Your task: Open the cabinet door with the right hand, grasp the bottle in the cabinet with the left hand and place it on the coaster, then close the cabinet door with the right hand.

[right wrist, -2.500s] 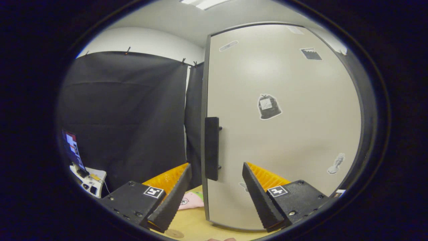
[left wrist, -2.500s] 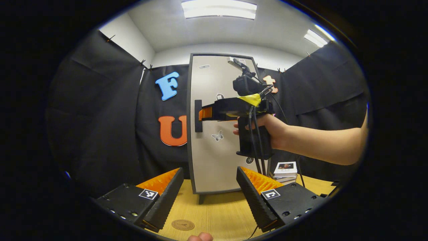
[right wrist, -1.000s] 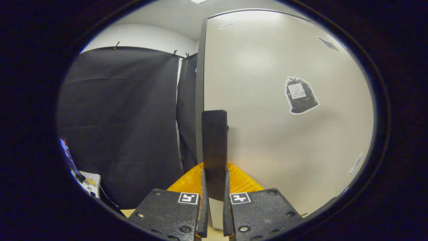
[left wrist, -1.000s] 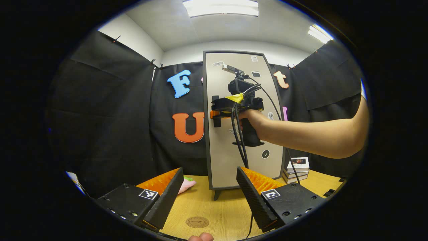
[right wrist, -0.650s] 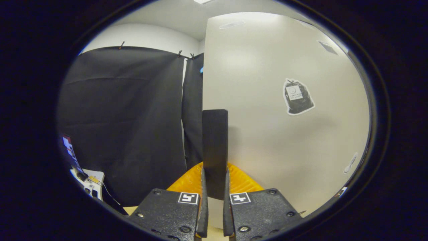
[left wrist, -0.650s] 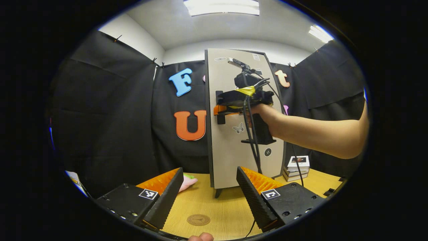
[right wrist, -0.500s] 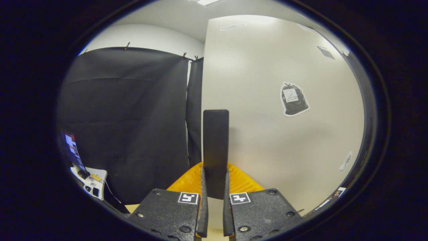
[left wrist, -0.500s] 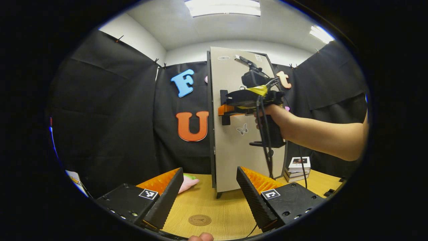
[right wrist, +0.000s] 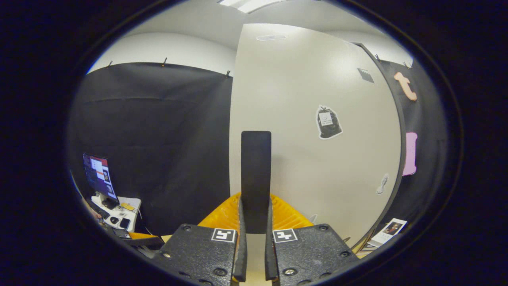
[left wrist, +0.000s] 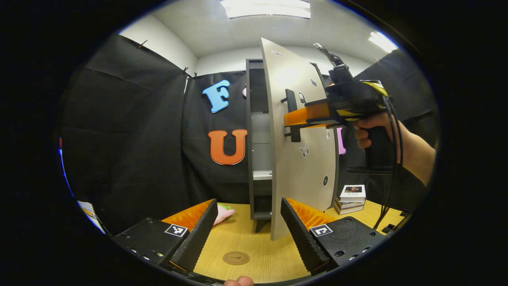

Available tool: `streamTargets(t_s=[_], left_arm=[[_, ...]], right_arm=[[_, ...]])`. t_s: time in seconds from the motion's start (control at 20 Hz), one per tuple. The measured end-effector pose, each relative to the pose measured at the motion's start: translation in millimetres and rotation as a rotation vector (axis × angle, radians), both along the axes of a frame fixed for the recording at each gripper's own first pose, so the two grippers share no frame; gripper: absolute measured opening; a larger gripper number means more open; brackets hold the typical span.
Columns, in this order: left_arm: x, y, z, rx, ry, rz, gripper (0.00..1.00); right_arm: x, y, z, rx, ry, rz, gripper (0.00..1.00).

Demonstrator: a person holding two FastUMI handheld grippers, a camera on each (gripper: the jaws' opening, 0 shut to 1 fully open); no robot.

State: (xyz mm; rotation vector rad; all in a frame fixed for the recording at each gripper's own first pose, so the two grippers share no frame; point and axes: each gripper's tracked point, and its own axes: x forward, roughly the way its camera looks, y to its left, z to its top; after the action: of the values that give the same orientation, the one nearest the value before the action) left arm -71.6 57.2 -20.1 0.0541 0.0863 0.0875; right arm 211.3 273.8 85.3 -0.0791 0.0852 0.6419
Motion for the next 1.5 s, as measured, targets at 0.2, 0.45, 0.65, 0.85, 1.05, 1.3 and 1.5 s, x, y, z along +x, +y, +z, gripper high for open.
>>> streamTargets(t_s=[0.2,0.45,0.65,0.85,1.05,1.3,1.5], left_arm=[[4.9,-9.7,4.0,-0.023,-0.017,-0.029,0.96],[12.3,-27.5,4.5,-0.043,-0.001,-0.089,0.96],[20.9,-33.5,5.4,-0.053,-0.010,-0.107,0.96],[26.9,-35.1,4.9,-0.065,-0.020,-0.106,0.96],[36.4,-37.3,3.8,-0.072,-0.021,-0.118,0.96],[41.2,-50.3,-4.7,-0.091,0.004,-0.157,0.95],[35.5,-58.2,-8.8,-0.099,0.015,-0.163,0.95]], right_arm=[[-13.1,-17.1,1.5,0.003,-0.004,-0.021,0.21],[-35.3,-39.9,6.5,0.025,-0.020,-0.097,0.21],[-37.3,-57.1,7.9,0.034,-0.025,-0.199,0.20],[-35.6,-70.0,9.4,-0.003,-0.056,-0.325,0.17],[-40.6,-123.9,6.7,0.034,-0.055,-0.468,0.11],[-33.8,-180.4,11.5,0.042,-0.076,-0.600,0.06],[-30.9,-176.7,11.5,0.101,-0.051,-0.520,0.03]])
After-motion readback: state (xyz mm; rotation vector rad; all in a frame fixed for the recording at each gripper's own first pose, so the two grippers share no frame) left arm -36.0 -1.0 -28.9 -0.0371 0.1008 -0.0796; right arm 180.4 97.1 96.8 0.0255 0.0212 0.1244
